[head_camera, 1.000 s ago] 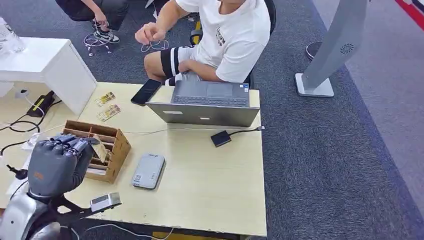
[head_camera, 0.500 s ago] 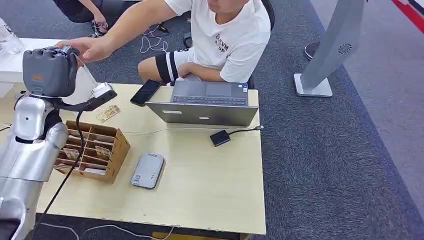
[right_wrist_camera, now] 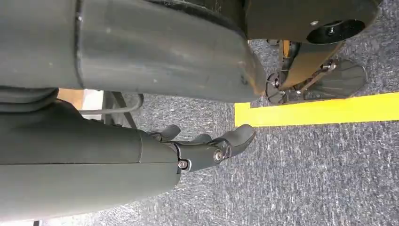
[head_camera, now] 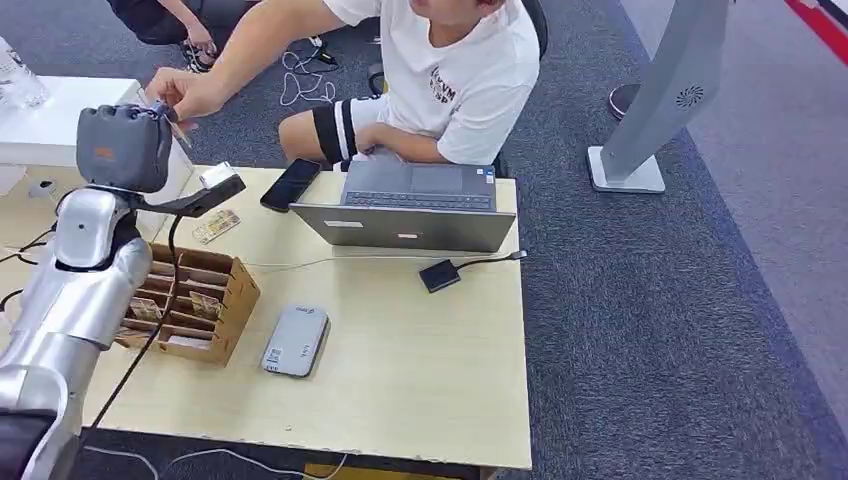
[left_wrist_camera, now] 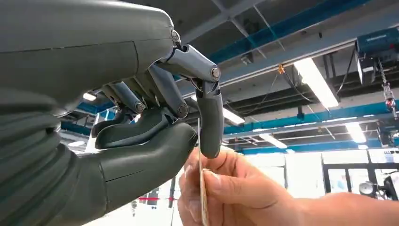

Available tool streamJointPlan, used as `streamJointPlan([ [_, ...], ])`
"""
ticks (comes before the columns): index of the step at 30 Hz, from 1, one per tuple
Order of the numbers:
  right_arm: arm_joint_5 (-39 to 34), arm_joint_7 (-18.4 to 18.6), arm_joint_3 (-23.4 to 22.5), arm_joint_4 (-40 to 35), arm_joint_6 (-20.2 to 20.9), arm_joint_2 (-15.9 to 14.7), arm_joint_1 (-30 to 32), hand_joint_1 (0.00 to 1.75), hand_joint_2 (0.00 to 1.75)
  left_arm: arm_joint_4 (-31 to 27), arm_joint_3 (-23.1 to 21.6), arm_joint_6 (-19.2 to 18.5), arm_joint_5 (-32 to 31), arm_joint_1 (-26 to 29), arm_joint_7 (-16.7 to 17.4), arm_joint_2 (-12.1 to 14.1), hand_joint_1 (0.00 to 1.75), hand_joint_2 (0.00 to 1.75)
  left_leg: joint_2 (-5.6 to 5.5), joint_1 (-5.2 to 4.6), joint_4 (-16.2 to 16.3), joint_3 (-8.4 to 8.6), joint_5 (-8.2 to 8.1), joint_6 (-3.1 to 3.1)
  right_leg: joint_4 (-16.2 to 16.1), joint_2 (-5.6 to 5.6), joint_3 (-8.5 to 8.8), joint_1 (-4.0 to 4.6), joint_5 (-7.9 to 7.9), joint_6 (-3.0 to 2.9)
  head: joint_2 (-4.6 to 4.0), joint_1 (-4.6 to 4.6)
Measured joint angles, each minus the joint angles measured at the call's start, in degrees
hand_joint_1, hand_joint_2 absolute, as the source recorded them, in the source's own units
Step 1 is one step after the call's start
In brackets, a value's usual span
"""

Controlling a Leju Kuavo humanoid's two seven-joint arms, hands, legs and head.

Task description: Pass the card to the sensor for recognition and then transmit it.

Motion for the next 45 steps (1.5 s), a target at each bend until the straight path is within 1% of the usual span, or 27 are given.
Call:
streamJointPlan([
  [5, 0.0, -0.02, 0.0, 0.0, 0.0, -0.02, 0.0, 0.0, 0.0, 0.94, -0.02, 0.55, 0.26, -0.01, 0.11, -0.24, 0.0, 1.75, 0.0, 0.0, 0.0, -0.03, 0.0, 0.0, 0.0, 0.0, -0.01, 0.0, 0.0, 0.0, 0.0, -0.02],
  [9, 0.0, 0.15, 0.0, 0.0, -0.35, -0.04, 0.0, 0.0, 0.0, 1.27, -0.02, 3.87, 2.1, 0.96, -0.53, -0.57, 0.0, 1.75, 0.0, -0.01, 0.0, -0.05, 0.0, 0.0, 0.0, 0.0, -0.01, 0.0, 0.0, 0.0, 0.0, 0.0],
  [11, 0.0, 0.26, 0.0, 0.0, -0.35, -0.07, 0.01, 0.0, 0.0, 1.18, -0.02, 4.22, 2.67, 1.9, -0.79, -0.61, 0.0, 1.75, 0.0, 0.0, 0.0, -0.06, 0.0, 0.0, 0.0, 0.0, -0.02, 0.0, 0.0, 0.0, 0.0, 0.0],
  [13, 0.0, 0.33, -0.02, 0.0, -0.37, -0.09, 0.03, 0.0, 0.0, -0.07, 0.0, 5.31, 4.7, 3.48, -2.15, -0.55, 0.0, 1.75, 0.0, 0.0, 0.0, -0.08, 0.0, 0.0, 0.0, 0.0, -0.01, 0.0, 0.0, 0.0, 0.0, 0.0],
  [16, -0.42, 0.17, -0.07, 0.0, -0.26, -0.11, 0.1, 0.0, 0.0, -6.2, 0.85, 7.54, 11.05, 8.95, -5.73, 0.46, 0.0, 1.75, 0.13, 0.0, -0.01, -0.11, -0.03, 0.02, 0.03, 0.14, -0.02, 0.0, -0.01, 0.0, 0.0, 0.0],
  [18, -1.36, -0.42, -0.22, 0.0, -0.35, -0.11, 0.29, 0.0, 0.0, -12.3, 2.61, 8.04, 16.39, 14.63, -8.29, 1.53, 0.0, 1.75, 0.28, 0.0, -0.02, -0.07, -0.14, -0.04, 0.03, 0.3, -0.07, -0.01, -0.03, 0.0, 0.0, -0.02],
  [20, -2.56, -1.47, -0.77, 0.0, -0.57, -0.11, 0.59, 0.0, 0.0, -20.45, 6.02, 7.82, 25.99, 22.04, -13.52, 2.45, 0.0, 1.75, 0.45, 0.0, -0.03, -0.04, -0.24, -0.05, 0.04, 0.52, -0.08, -0.01, -0.11, -0.01, 0.0, -0.09],
  [22, -3.78, -2.47, -1.69, 0.02, -0.98, -0.11, 0.84, 0.0, 0.0, -28.19, 10.61, 5.45, 37.93, 30.41, -20.26, 2.43, 0.0, 1.75, 0.51, -0.01, -0.06, -0.07, -0.33, -0.04, 0.06, 0.59, -0.04, -0.02, -0.2, 0.01, 0.0, -0.02],
  [23, -4.29, -2.78, -2.04, 0.02, -1.18, -0.11, 0.9, 0.0, 0.0, -31.08, 13.1, 3.86, 42.94, 33.3, -23.06, 2.29, 0.0, 1.75, 0.57, 0.0, -0.07, -0.02, -0.42, -0.04, 0.07, 0.63, -0.04, -0.02, -0.27, 0.01, 0.0, -0.11],
  [24, -4.37, -2.87, -2.22, 0.02, -1.25, -0.11, 0.9, 0.0, 0.0, -32.73, 13.94, 2.78, 45.77, 34.29, -24.62, 2.18, 0.0, 1.75, 0.6, 0.0, -0.06, -0.03, -0.44, -0.02, 0.07, 0.66, -0.05, -0.02, -0.28, 0.02, 0.0, -0.13],
  [25, -5.04, -3.32, -2.81, 0.02, -1.62, -0.11, 1.14, 0.0, 0.0, -36.39, 17.76, -0.89, 52.85, 38.89, -28.74, 1.39, 0.0, 1.75, 0.69, 0.0, -0.06, 0.06, -0.49, -0.02, 0.04, 0.75, -0.05, -0.02, -0.33, 0.02, 0.0, -0.11],
  [26, -5.61, -3.76, -3.47, 0.02, -2.01, -0.11, 1.32, 0.0, 0.0, -39.76, 22.59, -6.86, 59.71, 43.0, -32.22, -0.12, 0.0, 1.75, 0.7, -0.02, -0.06, 0.09, -0.53, 0.01, 0.03, 0.77, -0.06, -0.02, -0.38, 0.04, 0.0, -0.11],
  [27, -6.12, -4.04, -4.11, 0.02, -2.47, -0.09, 1.56, 0.0, 0.0, -42.13, 27.71, -14.59, 66.1, 46.01, -33.86, -2.04, 0.0, 1.75, 0.7, -0.01, -0.06, 0.06, -0.55, 0.03, 0.04, 0.77, -0.07, -0.01, -0.4, 0.05, 0.0, -0.24],
  [28, -6.52, -4.22, -4.66, 0.02, -2.86, -0.04, 1.78, 0.0, 0.0, -43.52, 32.5, -22.25, 71.08, 47.53, -33.55, -3.79, 0.0, 1.75, 0.65, 0.04, -0.06, 0.02, -0.55, 0.03, 0.02, 0.74, -0.07, 0.01, -0.43, 0.03, 0.0, -0.2],
  [29, -6.78, -4.35, -5.61, 0.02, -3.45, 0.06, 1.97, 0.0, 0.0, -44.55, 42.37, -35.64, 77.96, 47.97, -31.43, -6.68, 0.0, 1.75, 0.58, 0.1, -0.06, -0.06, -0.55, 0.04, 0.02, 0.64, -0.06, 0.06, -0.48, 0.07, 0.0, -0.09],
  [30, -6.82, -4.54, -6.18, 0.02, -3.69, 0.15, 2.14, 0.0, 0.0, -44.48, 49.7, -42.65, 81.81, 47.85, -28.81, -8.61, 0.0, 1.75, 0.63, 0.13, -0.06, -0.06, -0.62, 0.0, 0.01, 0.67, -0.08, 0.09, -0.49, 0.05, 0.0, 0.04],
  [31, -6.89, -4.77, -6.58, 0.02, -3.8, 0.2, 2.27, 0.0, 0.0, -44.09, 57.82, -48.01, 85.87, 47.42, -25.72, -9.72, 0.0, 1.75, 0.71, 0.13, -0.06, 0.02, -0.66, -0.06, 0.0, 0.79, -0.08, 0.1, -0.49, 0.05, 0.0, -0.04],
  [32, -6.73, -4.83, -7.13, 0.02, -3.8, 0.28, 2.5, 0.0, 0.0, -42.9, 64.74, -50.41, 88.51, 46.51, -23.8, -10.95, 0.0, 1.75, 0.73, 0.11, -0.06, 0.07, -0.66, -0.06, 0.01, 0.81, -0.05, 0.09, -0.49, 0.04, 0.0, -0.07],
  [33, -6.51, -4.87, -7.47, 0.02, -3.89, 0.39, 2.64, 0.0, 0.0, -41.43, 70.2, -51.06, 89.74, 45.78, -22.98, -11.88, 0.0, 1.75, 0.72, 0.12, -0.06, 0.09, -0.66, -0.06, 0.01, 0.79, -0.05, 0.1, -0.49, 0.03, 0.0, -0.11],
  [34, -6.23, -4.85, -7.76, 0.04, -4.13, 0.48, 2.71, 0.0, 0.0, -40.01, 74.44, -50.49, 91.11, 45.12, -21.41, -12.61, 0.0, 1.75, 0.67, 0.16, -0.06, 0.08, -0.66, -0.06, 0.01, 0.73, -0.03, 0.14, -0.5, 0.02, 0.0, -0.11],
  [36, -5.73, -4.7, -8.15, 0.02, -4.53, 0.61, 2.63, 0.0, 0.0, -35.84, 82.02, -46.81, 95.48, 43.14, -16.65, -13.97, 0.0, 1.75, 0.49, 0.18, -0.06, 0.06, -0.65, -0.07, 0.02, 0.54, 0.05, 0.15, -0.52, 0.0, 0.0, -0.11],
  [37, -5.18, -4.61, -8.37, 0.02, -4.65, 0.61, 2.56, 0.0, 0.0, -32.76, 85.57, -43.78, 97.77, 42.38, -15.15, -14.41, 0.0, 1.75, 0.47, 0.17, -0.07, 0.13, -0.66, -0.07, 0.02, 0.53, 0.09, 0.14, -0.55, -0.05, 0.0, -0.11],
  [38, -4.83, -4.55, -8.63, 0.02, -4.74, 0.63, 2.52, 0.0, 0.0, -29.5, 88.74, -41.01, 99.31, 41.81, -14.25, -14.79, 0.0, 1.75, 0.47, 0.18, -0.06, 0.17, -0.66, -0.07, 0.03, 0.52, 0.11, 0.16, -0.55, -0.05, 0.0, -0.29],
  [39, -4.79, -4.55, -8.76, 0.02, -4.76, 0.63, 2.53, 0.0, 0.0, -26.79, 91.37, -40.22, 99.91, 41.48, -13.97, -15.21, 0.0, 1.75, 0.46, 0.21, -0.06, 0.19, -0.65, -0.07, 0.02, 0.5, 0.12, 0.17, -0.55, -0.05, 0.0, -0.33],
  [42, -4.68, -4.55, -8.9, 0.02, -4.83, 0.63, 2.52, 0.0, 0.0, -22.9, 94.84, -39.3, 100.26, 41.17, -13.7, -16.15, 0.0, 1.75, 0.04, 0.3, -0.05, 0.14, -0.65, -0.07, -0.02, 0.05, 0.28, 0.25, -0.62, -0.08, 0.0, -0.09],
  [43, -4.52, -4.55, -8.96, 0.02, -4.85, 0.63, 2.47, 0.0, 0.0, -21.92, 95.5, -38.18, 100.26, 40.92, -13.75, -16.33, 0.0, 1.75, 0.0, 0.27, -0.05, 0.14, -0.65, -0.07, -0.02, 0.01, 0.33, 0.25, -0.64, -0.05, 0.0, -0.09],
  [45, -4.11, -4.52, -9.07, 0.02, -4.94, 0.63, 2.3, 0.0, 0.0, -17.12, 97.53, -31.94, 99.69, 40.68, -15.46, -16.83, 0.0, 1.75, 0.03, 0.09, -0.05, 0.24, -0.66, -0.06, -0.01, 0.03, 0.37, 0.14, -0.64, -0.05, 0.0, -0.13],
])
